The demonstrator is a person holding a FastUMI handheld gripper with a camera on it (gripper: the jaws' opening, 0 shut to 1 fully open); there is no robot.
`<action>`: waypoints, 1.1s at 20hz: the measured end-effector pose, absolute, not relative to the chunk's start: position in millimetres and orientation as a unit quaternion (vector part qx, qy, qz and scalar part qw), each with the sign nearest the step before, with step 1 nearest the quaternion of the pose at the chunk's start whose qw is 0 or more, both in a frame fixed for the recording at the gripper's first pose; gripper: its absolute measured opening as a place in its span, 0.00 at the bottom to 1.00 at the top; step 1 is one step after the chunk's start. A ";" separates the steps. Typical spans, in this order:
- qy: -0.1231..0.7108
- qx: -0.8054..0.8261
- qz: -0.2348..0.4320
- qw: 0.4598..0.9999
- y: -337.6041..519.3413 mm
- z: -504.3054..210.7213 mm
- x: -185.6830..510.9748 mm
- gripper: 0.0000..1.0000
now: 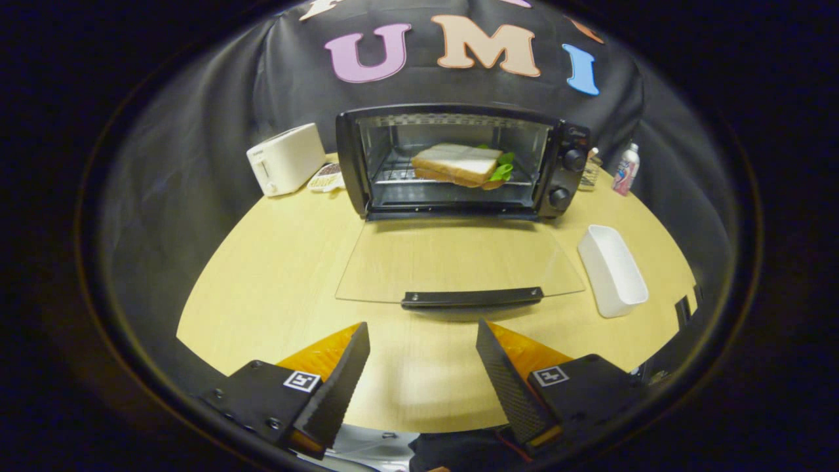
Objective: Open the toaster oven, put the food inside, and close the toaster oven door.
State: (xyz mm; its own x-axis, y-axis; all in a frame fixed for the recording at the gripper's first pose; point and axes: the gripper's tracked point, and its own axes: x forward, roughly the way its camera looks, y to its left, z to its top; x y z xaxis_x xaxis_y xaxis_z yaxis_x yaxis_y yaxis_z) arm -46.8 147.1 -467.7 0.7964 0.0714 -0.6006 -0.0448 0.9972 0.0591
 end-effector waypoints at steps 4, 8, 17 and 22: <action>0.333 0.018 0.023 0.943 152.1 -486.8 -40.5 1.00; 0.328 0.014 0.015 0.944 149.6 -486.3 -27.8 1.00; 0.323 0.011 -0.003 0.946 144.4 -462.3 -16.1 1.00; 0.281 -0.017 -0.018 0.960 145.2 -408.9 -2.8 0.99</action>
